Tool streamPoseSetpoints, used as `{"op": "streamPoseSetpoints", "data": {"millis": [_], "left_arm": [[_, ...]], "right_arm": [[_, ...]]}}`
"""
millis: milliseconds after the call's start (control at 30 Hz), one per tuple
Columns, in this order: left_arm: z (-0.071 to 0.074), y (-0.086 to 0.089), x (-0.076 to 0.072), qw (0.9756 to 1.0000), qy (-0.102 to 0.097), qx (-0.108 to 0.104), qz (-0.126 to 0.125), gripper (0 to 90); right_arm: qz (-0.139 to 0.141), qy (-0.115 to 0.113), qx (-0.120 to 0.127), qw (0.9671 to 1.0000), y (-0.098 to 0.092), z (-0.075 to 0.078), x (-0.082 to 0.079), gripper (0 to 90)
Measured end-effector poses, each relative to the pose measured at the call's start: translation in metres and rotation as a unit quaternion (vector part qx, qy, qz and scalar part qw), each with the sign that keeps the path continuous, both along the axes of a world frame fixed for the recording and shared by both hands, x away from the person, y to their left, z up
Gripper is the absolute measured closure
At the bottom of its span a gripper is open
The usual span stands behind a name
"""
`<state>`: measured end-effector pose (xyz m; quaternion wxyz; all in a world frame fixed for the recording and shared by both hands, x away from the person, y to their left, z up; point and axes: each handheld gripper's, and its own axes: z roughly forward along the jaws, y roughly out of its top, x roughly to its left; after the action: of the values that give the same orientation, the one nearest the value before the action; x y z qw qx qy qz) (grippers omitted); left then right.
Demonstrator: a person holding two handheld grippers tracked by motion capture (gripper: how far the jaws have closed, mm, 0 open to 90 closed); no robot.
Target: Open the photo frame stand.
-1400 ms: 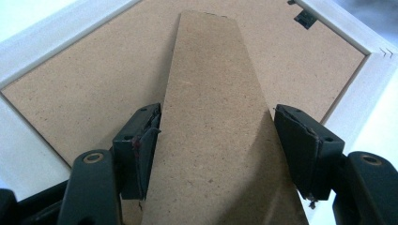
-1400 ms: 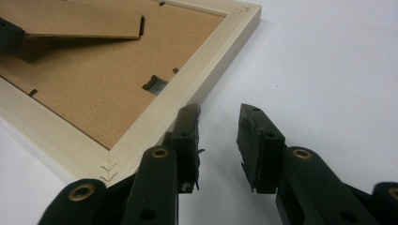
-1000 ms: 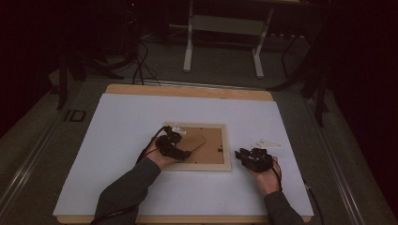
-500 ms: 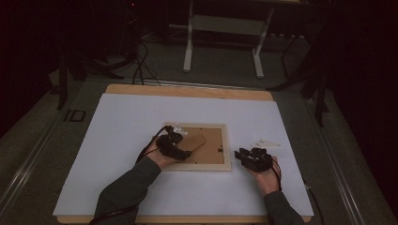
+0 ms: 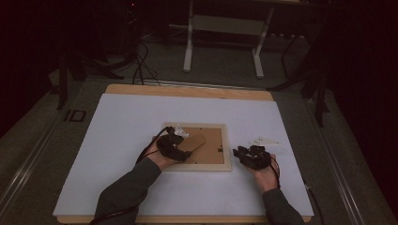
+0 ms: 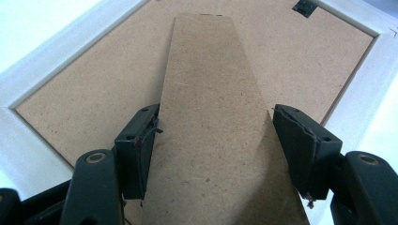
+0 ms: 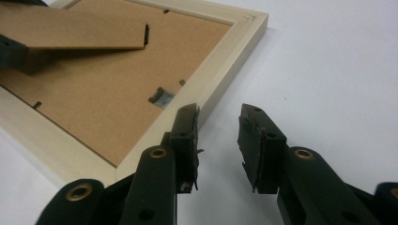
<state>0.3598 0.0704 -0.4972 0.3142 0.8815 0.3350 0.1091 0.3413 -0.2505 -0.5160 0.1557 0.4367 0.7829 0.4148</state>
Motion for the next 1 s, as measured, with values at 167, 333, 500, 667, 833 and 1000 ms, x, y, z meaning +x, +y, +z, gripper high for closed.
{"op": "streamPoseSetpoints", "data": {"millis": [167,333,500,667,833,1000], "left_arm": [[0.002,-0.001,-0.003,0.9999,-0.013,0.004,-0.003,36.8],[0.005,-0.002,-0.006,0.9997,-0.024,0.005,-0.003,36.8],[0.005,-0.001,-0.009,0.9995,-0.032,-0.001,0.000,36.8],[0.004,-0.001,-0.013,0.9991,-0.042,-0.001,0.001,36.8],[0.006,-0.002,-0.016,0.9986,-0.054,0.002,0.002,36.8],[0.006,-0.002,-0.018,0.9981,-0.061,0.002,0.002,36.8]], "right_arm": [[-0.001,0.005,0.012,0.9999,0.003,0.001,0.007,66.8],[0.001,0.010,0.019,0.9998,0.008,0.002,0.016,65.4],[0.005,0.010,0.013,0.9999,0.015,0.005,0.027,64.5],[0.009,0.016,0.017,0.9997,0.021,0.008,0.037,61.4],[0.005,0.025,0.025,0.9993,0.025,0.009,0.047,58.3],[0.000,0.039,0.047,0.9981,0.026,0.010,0.057,54.2]]}}
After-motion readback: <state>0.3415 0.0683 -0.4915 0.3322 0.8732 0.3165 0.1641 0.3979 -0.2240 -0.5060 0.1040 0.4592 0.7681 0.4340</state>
